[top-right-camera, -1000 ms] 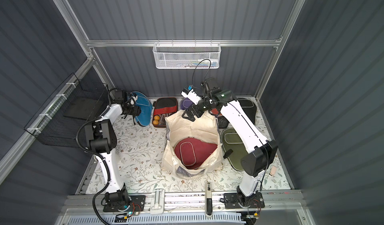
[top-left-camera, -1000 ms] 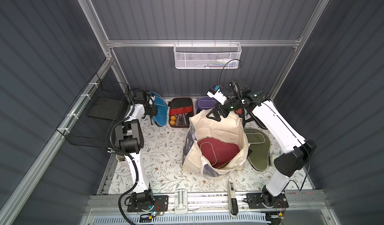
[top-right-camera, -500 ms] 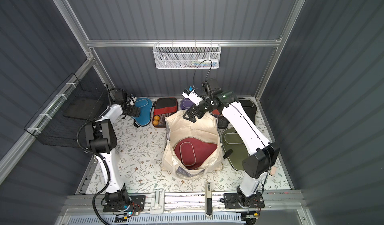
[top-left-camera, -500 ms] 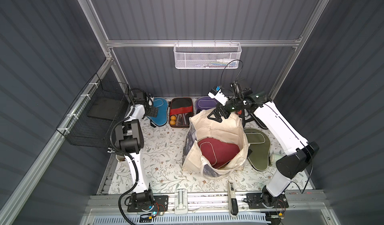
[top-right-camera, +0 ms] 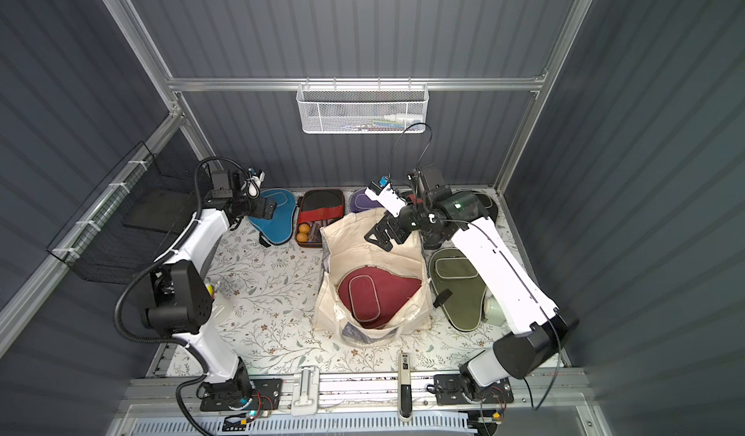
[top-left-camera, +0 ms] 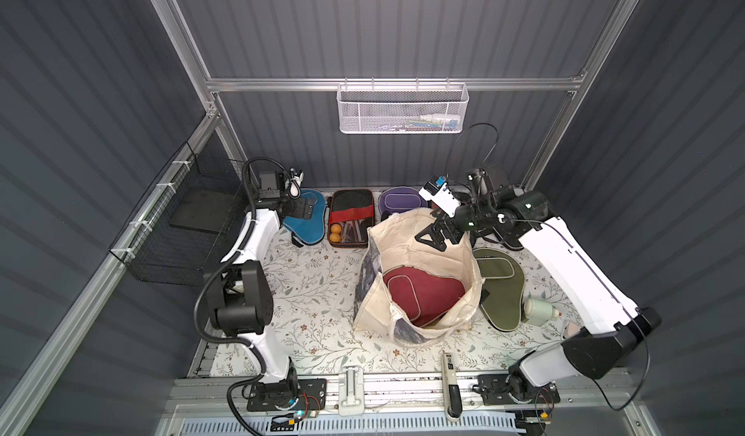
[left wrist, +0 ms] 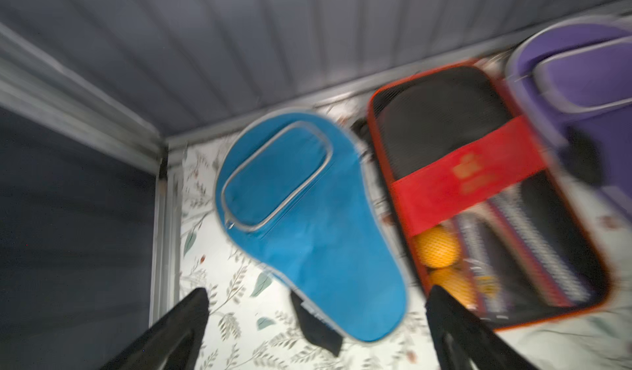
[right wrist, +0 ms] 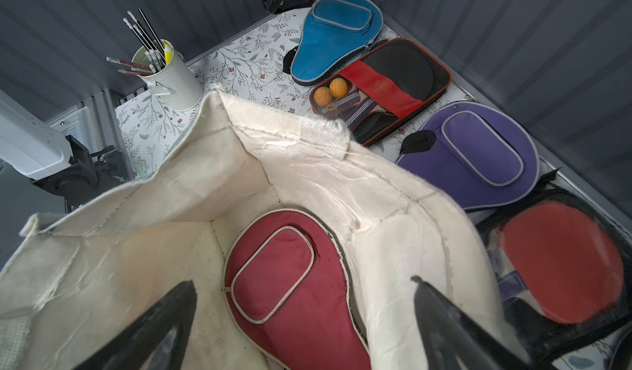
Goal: Remove the ping pong set from the canvas bag
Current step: Place the ping pong set at the corner of the board, then pick up the canvas bag from the center of the board.
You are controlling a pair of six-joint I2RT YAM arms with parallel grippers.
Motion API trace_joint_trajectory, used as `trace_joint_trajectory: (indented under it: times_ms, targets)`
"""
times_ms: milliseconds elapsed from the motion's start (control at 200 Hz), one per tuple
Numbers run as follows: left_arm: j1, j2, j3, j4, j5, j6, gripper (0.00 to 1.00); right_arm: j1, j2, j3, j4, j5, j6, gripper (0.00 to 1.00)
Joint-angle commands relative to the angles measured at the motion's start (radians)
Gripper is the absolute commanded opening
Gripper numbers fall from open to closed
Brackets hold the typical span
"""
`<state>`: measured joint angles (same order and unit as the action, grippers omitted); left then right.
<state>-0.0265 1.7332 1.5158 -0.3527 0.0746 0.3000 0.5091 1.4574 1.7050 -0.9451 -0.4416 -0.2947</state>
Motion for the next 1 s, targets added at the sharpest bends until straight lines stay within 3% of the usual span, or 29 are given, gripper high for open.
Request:
trace_joint_trajectory:
  times_ms: [0,175,295,375,640,790,911,996]
  targets:
    - [-0.088,-0.111,-0.061,0.013,0.074,-0.066,1.00,0.030,-0.078,-0.080,0.030,0.036,0.046,0.99]
    - [-0.199,-0.308,-0.079,-0.006,0.219,-0.224,1.00,0.107,-0.184,-0.224,0.045,0.095,0.106,0.99]
    - [-0.237,-0.348,-0.064,-0.040,0.379,-0.347,1.00,0.147,-0.244,-0.325,0.085,0.147,0.150,0.99]
    - [-0.291,-0.347,-0.059,-0.082,0.404,-0.385,1.00,0.163,-0.268,-0.375,0.110,0.153,0.182,0.99]
    - [-0.451,-0.292,-0.028,-0.194,0.312,-0.392,1.00,0.201,-0.299,-0.426,0.115,0.188,0.223,0.99]
    - [-0.526,-0.200,0.062,-0.304,0.185,-0.346,0.98,0.222,-0.314,-0.449,0.102,0.210,0.239,0.99]
    - [-0.564,-0.125,0.153,-0.414,0.072,-0.312,0.84,0.233,-0.332,-0.479,0.097,0.225,0.250,0.99]
    - [-0.572,-0.107,0.182,-0.439,0.050,-0.302,0.61,0.235,-0.331,-0.489,0.092,0.236,0.255,0.99]
